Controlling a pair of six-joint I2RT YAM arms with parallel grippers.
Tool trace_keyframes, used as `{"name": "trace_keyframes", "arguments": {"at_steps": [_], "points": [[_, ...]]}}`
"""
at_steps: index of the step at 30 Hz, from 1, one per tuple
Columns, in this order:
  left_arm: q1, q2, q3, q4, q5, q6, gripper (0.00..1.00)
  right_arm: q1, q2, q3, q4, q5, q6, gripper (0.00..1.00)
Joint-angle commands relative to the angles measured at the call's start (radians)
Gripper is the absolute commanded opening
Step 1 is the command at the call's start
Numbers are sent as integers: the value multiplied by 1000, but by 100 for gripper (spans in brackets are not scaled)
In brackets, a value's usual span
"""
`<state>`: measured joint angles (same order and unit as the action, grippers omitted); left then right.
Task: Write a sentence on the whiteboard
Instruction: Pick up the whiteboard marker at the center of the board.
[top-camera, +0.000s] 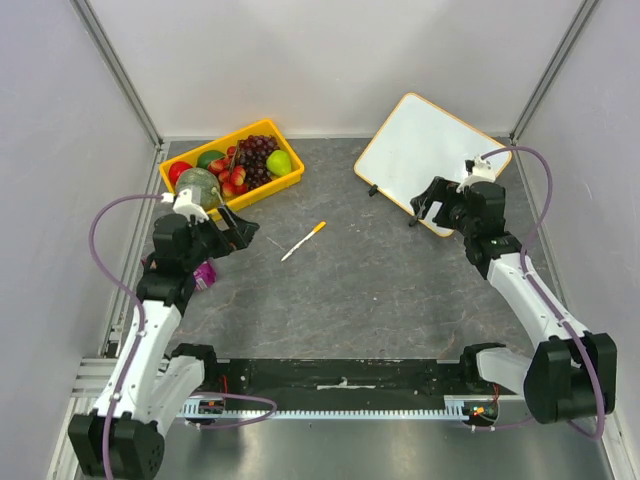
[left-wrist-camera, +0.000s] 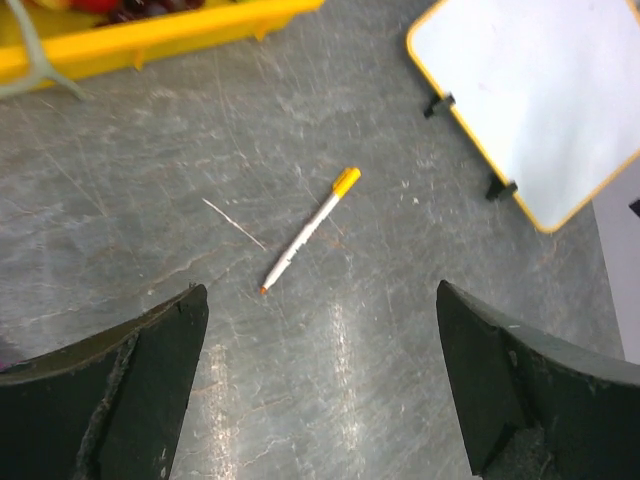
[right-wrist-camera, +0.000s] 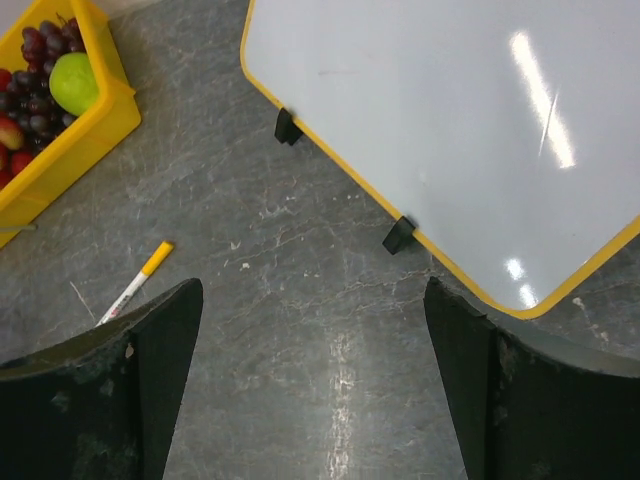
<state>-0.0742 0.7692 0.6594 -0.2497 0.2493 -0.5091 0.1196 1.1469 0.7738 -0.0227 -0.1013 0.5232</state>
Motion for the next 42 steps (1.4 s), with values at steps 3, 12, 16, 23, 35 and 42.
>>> {"name": "trace_keyframes", "arguments": {"at_steps": [3, 12, 16, 23, 35, 42], "points": [[-53, 181, 114, 4, 193, 125, 99, 38, 42, 84, -68, -69, -44, 98], [-418, 637, 429, -166, -161, 205, 98, 127, 70, 114, -109, -69, -88, 98], [-470, 838, 523, -192, -310, 221, 94, 135, 56, 91, -106, -95, -97, 98], [-472, 993, 579, -200, -401, 256, 87, 135, 25, 59, -112, -124, -126, 98], [-470, 1131, 554, -211, -372, 299, 52, 135, 27, 61, -115, -147, -123, 98], [-472, 1133, 522, -214, -347, 307, 2, 134, 37, 76, -118, -166, -124, 98]]}}
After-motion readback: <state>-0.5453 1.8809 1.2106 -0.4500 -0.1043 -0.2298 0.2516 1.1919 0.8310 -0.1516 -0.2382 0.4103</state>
